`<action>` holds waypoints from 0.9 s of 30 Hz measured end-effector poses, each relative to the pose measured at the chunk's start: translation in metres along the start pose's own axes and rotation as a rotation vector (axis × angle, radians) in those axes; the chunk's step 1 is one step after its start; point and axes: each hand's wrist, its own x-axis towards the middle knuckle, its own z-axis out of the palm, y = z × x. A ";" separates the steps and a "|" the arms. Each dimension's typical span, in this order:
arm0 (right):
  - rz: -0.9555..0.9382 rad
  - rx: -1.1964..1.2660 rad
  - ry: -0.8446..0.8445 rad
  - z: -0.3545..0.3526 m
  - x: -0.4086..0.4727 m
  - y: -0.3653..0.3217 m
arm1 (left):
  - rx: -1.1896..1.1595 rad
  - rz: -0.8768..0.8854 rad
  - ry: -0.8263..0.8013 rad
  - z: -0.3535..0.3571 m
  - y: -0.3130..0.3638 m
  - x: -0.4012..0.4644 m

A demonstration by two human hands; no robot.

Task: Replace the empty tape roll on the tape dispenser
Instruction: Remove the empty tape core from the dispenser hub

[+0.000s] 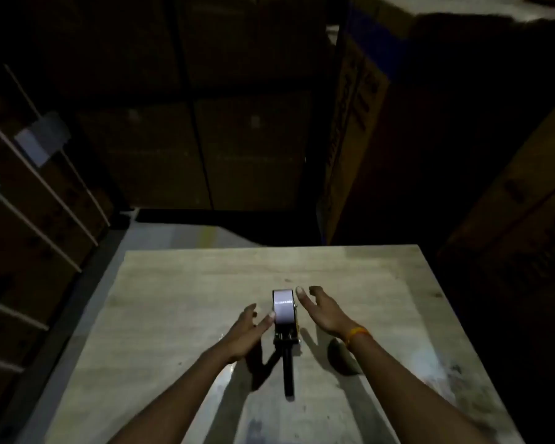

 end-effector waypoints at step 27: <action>-0.089 0.233 -0.039 0.014 0.026 -0.001 | -0.424 -0.182 0.077 0.079 -0.034 0.034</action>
